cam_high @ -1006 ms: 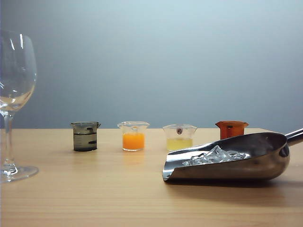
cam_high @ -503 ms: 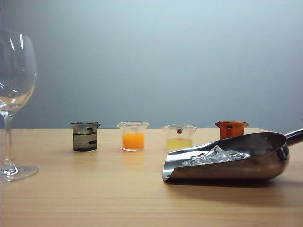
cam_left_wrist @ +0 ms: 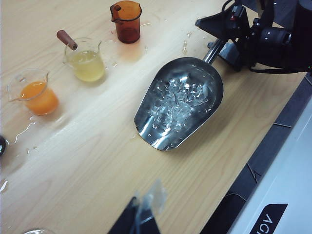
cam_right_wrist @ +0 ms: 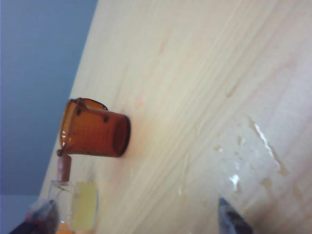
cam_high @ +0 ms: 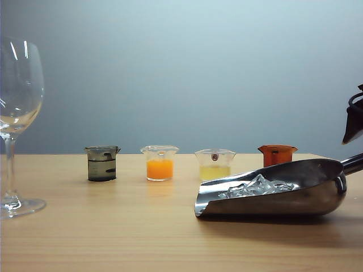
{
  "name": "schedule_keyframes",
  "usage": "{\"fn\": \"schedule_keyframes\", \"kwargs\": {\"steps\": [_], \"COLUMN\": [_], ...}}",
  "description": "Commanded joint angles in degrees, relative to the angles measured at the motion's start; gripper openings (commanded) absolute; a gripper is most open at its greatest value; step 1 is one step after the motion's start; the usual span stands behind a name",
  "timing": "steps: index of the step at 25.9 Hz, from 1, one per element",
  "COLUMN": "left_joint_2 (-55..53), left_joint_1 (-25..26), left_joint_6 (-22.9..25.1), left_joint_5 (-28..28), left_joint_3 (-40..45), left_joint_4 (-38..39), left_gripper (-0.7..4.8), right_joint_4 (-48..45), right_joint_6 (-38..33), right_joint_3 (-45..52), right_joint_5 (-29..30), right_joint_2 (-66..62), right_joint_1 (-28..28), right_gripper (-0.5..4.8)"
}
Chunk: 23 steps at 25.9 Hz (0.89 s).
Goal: Pick up the ice scoop on the desk filled with ice cubes, pour the ice into the goblet, and finally put the scoop back on the table.
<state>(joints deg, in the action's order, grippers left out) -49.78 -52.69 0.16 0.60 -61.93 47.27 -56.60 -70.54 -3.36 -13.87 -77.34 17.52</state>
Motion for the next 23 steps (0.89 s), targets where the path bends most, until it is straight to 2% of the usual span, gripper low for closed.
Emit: {"fn": "schedule_keyframes", "kwargs": {"steps": [1,2,4,5,13,14,17,23], "left_joint_2": [0.1,0.1,0.1,0.1,0.1,0.1,0.1,0.3], "left_joint_1": [0.0,0.0,0.0,0.0,0.0,0.0,0.0,0.0], "left_joint_6": [-0.1,-0.1,-0.1,0.3,1.0,1.0,1.0,0.9], "left_joint_5": [-0.2,-0.2,-0.2,-0.2,-0.2,-0.2,-0.2,1.8], "left_joint_3": [-0.2,-0.2,-0.2,-0.2,-0.2,-0.2,-0.2,-0.3], "left_joint_4": [-0.5,-0.5,-0.5,-0.5,-0.5,-0.5,-0.5,-0.5], "left_gripper": [-0.05,-0.05,-0.05,-0.05,-0.05,-0.05,-0.05,-0.05], "right_joint_4": [-2.6,-2.8,-3.5,-3.7,-3.3,-3.3,-3.6,-5.0], "right_joint_6": [0.0,0.0,0.0,0.1,-0.3,-0.9,-3.8,-6.9], "right_joint_3": [-0.3,-0.3,-0.4,-0.4,-0.4,-0.4,-0.4,-2.2], "right_joint_5": [0.0,0.0,0.0,-0.1,-1.6,-1.4,-1.3,2.7], "right_joint_2": [-1.7,-1.8,-1.8,-1.8,-2.0,-2.0,-1.9,-1.9], "right_joint_1": [0.0,0.0,0.0,0.0,-0.1,-0.1,-0.1,-0.1], "right_gripper": [3.51,3.13,0.76,0.32,0.11,-0.06,-0.07,-0.07]}}
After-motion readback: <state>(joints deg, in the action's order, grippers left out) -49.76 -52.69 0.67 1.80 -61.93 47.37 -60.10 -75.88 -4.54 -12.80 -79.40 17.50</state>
